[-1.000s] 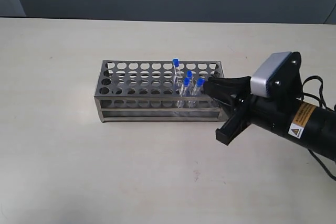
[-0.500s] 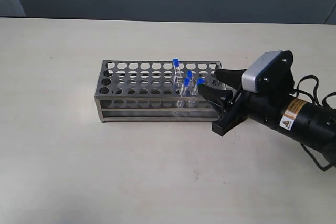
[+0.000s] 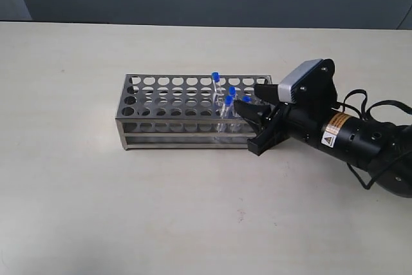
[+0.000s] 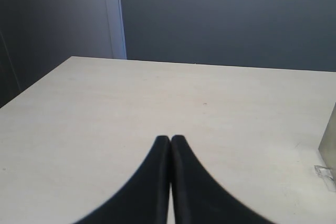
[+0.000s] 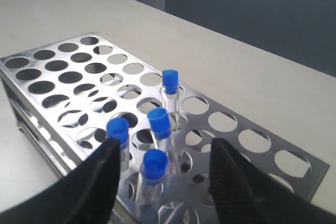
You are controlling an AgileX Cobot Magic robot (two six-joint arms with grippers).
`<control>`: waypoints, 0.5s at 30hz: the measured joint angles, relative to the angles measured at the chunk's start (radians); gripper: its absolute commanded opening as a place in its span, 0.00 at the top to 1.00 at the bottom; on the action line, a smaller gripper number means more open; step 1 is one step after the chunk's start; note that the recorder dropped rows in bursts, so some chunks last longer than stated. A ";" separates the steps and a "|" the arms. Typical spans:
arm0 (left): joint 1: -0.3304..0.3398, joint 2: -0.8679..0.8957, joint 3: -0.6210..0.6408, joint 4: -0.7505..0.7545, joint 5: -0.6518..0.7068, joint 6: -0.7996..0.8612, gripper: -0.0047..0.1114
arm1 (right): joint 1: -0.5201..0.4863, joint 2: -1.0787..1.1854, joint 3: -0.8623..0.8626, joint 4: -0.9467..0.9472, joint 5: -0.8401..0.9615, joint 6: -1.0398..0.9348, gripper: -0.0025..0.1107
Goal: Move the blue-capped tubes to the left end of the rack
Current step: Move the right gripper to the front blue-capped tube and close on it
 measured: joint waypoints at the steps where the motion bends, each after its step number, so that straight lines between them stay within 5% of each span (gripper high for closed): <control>1: 0.000 0.000 0.000 0.000 0.000 0.000 0.96 | 0.000 0.005 0.000 0.000 0.000 0.000 0.54; 5: 0.000 0.000 0.000 0.000 0.000 0.000 0.96 | 0.000 0.012 -0.002 0.005 0.000 0.002 0.71; 8: 0.000 0.000 0.000 0.000 0.000 0.000 0.96 | 0.000 0.013 -0.002 0.005 0.000 0.013 0.98; 15: 0.000 0.000 0.000 0.000 0.000 0.000 0.96 | 0.000 0.013 -0.002 0.007 0.000 0.055 0.95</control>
